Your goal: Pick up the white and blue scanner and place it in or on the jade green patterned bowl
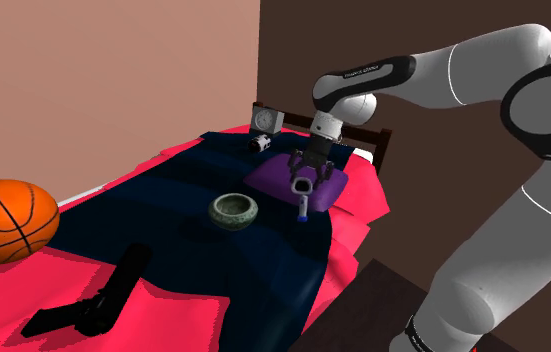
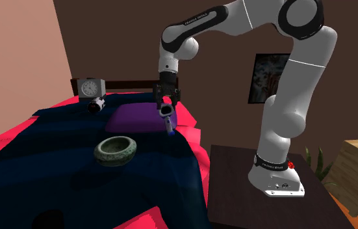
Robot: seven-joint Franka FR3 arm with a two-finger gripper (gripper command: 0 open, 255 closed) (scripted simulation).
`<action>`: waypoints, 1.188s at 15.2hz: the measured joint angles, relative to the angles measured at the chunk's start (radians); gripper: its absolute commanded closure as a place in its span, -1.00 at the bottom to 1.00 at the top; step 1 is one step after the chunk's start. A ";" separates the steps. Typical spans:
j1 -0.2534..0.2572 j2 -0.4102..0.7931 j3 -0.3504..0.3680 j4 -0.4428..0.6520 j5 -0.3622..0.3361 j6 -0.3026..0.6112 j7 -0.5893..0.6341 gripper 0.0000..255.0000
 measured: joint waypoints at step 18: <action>0.031 0.058 0.035 0.272 0.006 -0.176 0.138 1.00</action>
